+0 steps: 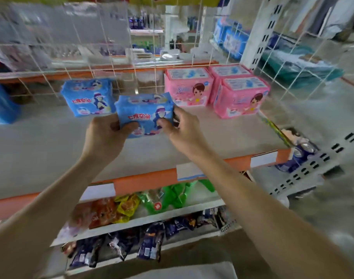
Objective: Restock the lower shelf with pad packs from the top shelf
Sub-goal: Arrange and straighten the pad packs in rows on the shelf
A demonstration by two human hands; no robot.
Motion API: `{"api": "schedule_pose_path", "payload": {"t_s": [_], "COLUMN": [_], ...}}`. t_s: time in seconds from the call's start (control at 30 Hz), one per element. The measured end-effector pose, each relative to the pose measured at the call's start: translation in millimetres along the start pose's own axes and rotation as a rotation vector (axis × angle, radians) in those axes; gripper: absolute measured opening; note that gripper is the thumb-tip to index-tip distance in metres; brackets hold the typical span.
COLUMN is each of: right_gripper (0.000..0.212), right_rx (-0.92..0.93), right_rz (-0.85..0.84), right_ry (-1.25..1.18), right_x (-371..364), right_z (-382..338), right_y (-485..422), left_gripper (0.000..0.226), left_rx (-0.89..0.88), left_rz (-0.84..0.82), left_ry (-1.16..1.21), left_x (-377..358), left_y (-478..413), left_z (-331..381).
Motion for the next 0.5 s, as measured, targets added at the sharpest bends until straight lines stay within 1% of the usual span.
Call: {"api": "schedule_pose_path", "payload": {"t_s": [0.1,0.3,0.47,0.5], "right_gripper": [0.029,0.03,0.029,0.029], "right_rx": [-0.003,0.023,0.01,-0.002], "right_rz": [-0.032,-0.022,-0.058,-0.071], "right_ry": [-0.027,0.032,0.06,0.059], "right_x": [-13,-36,-46,-47], "right_z": [6,11,15,15], "right_y": [-8,-22,-36,-38], "left_gripper": [0.019,0.009,0.023,0.023], "left_rx": [0.003,0.006,-0.01,-0.005], "left_rz": [-0.011,-0.008,-0.005,-0.004], "left_ry": [0.003,0.016,-0.073,-0.093], "left_x": [0,1,-4,-6], "left_y": [-10,-23,-37,-41], "left_z": [-10,-25,-27,-28]}}
Point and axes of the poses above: each hand's wrist, its own y-axis away from the middle knuckle, its own x-axis out of the back of the hand, z = x × y, the point moved 3 cm from there along -y, towards the middle knuckle, and after that the axes turned 11 degrees about z, right-handed, at the moved point
